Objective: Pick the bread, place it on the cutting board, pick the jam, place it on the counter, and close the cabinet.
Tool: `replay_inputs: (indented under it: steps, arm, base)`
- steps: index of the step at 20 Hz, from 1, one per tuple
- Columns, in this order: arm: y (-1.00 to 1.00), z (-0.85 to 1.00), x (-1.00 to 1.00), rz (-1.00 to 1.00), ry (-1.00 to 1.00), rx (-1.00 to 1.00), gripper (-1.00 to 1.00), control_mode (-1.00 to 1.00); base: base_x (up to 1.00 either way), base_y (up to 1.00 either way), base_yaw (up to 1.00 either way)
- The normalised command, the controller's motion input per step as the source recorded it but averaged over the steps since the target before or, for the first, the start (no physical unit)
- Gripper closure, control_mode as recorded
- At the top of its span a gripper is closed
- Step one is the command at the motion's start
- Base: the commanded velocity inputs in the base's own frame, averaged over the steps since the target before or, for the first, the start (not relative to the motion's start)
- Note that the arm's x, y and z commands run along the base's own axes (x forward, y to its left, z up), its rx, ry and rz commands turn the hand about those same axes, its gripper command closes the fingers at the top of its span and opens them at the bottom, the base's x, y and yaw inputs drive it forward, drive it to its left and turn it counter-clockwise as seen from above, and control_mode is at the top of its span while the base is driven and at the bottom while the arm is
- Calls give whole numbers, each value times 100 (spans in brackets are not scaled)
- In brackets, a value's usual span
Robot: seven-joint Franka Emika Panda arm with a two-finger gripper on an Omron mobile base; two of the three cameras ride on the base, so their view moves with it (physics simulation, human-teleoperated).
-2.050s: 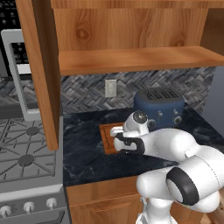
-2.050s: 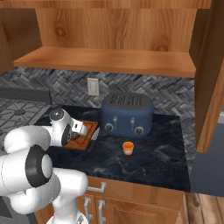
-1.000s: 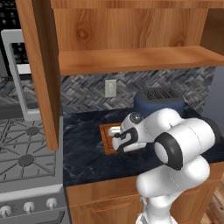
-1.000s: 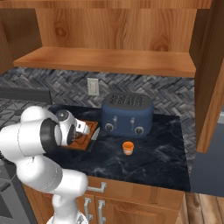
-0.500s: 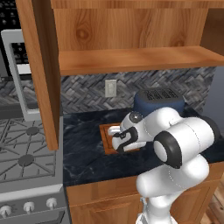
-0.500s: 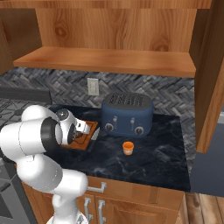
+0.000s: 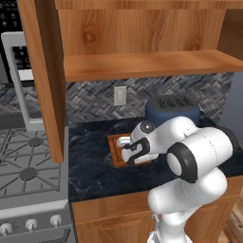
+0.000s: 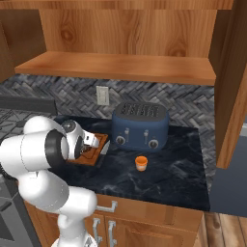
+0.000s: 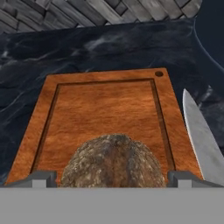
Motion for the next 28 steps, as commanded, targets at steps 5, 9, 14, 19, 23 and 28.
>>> replay_inputs:
  steps: [5,9,14,19,23,28]
  arm:
    - [0,16,0,0,0,0,-100,-100]
    - [0,25,0,0,0,0,-100,-100]
    - [0,27,-5,0,0,0,-100,-100]
    - [0,25,-16,0,0,0,-100,-100]
    - [0,24,-34,0,-2,0,-100,-100]
    - [0,24,-47,0,-5,0,-100,-100]
  base:
    - [0,0,0]
    - [0,0,0]
    - [0,0,0]
    - [0,0,0]
    - [0,0,0]
    - [0,0,0]
